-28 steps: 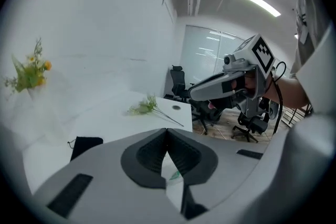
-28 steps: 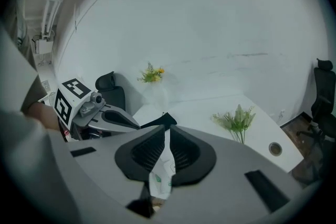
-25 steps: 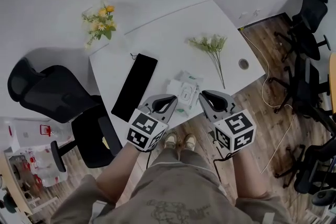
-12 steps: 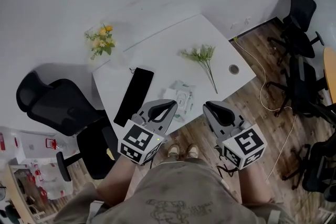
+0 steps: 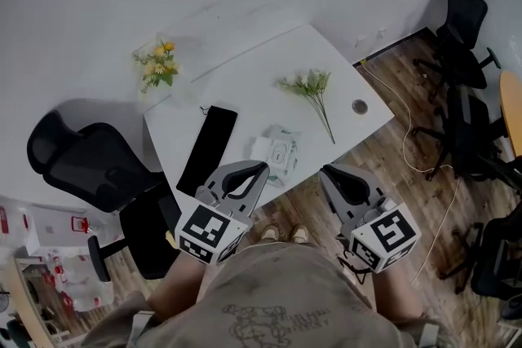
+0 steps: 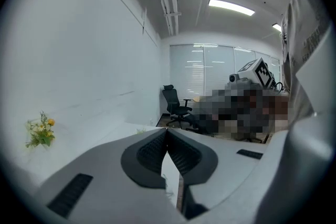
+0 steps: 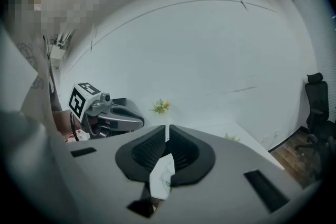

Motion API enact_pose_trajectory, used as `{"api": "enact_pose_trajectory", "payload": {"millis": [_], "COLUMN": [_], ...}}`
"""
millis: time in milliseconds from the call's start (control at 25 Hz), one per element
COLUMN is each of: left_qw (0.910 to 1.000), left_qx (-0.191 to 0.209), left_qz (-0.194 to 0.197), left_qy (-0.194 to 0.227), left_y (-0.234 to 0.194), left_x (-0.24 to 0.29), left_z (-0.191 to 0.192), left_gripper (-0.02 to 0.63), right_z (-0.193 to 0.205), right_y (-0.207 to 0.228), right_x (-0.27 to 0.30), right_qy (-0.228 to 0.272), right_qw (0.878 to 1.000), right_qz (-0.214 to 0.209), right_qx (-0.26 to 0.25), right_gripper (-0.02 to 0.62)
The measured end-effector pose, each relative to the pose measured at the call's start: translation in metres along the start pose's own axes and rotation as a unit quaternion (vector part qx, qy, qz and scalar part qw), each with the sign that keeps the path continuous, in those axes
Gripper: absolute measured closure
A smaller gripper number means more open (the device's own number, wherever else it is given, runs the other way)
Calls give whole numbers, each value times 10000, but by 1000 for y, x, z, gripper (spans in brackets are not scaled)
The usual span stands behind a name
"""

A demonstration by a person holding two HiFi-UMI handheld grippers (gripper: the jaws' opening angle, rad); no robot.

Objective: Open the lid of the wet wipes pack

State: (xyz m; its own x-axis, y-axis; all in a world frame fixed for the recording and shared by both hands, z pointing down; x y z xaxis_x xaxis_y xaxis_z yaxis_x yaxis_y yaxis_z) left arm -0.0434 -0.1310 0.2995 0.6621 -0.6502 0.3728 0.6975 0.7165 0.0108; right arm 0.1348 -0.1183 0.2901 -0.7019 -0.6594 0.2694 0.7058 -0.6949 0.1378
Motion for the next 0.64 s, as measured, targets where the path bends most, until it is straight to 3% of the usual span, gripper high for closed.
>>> {"api": "enact_pose_trajectory", "payload": {"millis": [640], "left_qw": [9999], "left_qx": [32], "left_qz": [-160], "left_qy": [-8], "left_y": [-9], "left_x": [-6], "left_z": [-1], "left_gripper": [589], "right_z": [-1], "right_y": [-3], "right_x": [6], "right_qy": [-103], "right_qw": [9998], "right_qz": [-93], "right_qx": [-134], "right_gripper": [551]}}
Point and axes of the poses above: the fingertips, and each gripper's own axes: x forward along the fingers, y to its right, z out of its underside, the point moved 6 cm from there along -x, backward along the fingers, and after that the axes turned 1 degree about -x, right-handed, at the moved point
